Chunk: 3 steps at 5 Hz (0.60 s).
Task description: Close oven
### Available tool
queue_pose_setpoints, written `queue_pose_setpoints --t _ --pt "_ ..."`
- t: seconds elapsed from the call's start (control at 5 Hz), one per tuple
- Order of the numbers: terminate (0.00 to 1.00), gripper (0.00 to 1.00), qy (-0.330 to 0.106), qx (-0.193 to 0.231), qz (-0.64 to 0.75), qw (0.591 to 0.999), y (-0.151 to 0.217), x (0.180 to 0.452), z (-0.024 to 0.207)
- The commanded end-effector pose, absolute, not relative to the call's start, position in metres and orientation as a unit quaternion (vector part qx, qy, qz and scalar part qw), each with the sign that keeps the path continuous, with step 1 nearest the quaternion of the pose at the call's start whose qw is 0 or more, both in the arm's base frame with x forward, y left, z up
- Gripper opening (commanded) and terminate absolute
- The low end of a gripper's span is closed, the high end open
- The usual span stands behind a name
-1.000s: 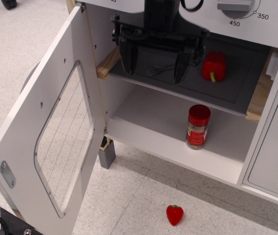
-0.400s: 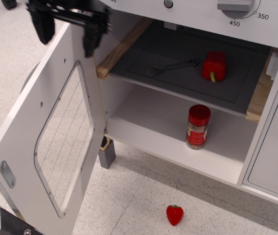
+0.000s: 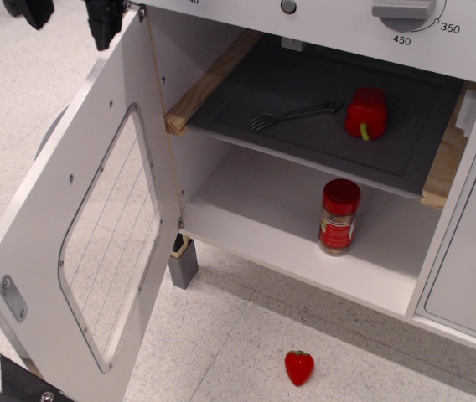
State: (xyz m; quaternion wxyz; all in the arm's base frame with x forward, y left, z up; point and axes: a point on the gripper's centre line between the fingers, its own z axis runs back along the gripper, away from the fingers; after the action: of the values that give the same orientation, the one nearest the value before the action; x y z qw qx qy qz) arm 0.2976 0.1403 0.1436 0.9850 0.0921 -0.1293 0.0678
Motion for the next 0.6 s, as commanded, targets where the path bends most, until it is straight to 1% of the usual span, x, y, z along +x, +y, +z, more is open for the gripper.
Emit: queue_pose_setpoints --t 0.0,0.2,0.4 --pt "0.0 1.0 -0.108 0.073 0.063 0.989 0.14 0.324 0.139" --pt "0.0 1.0 -0.089 0.059 0.062 0.992 0.133 0.326 0.128" --pt "0.0 1.0 -0.077 0.059 0.062 0.993 0.131 0.323 0.121"
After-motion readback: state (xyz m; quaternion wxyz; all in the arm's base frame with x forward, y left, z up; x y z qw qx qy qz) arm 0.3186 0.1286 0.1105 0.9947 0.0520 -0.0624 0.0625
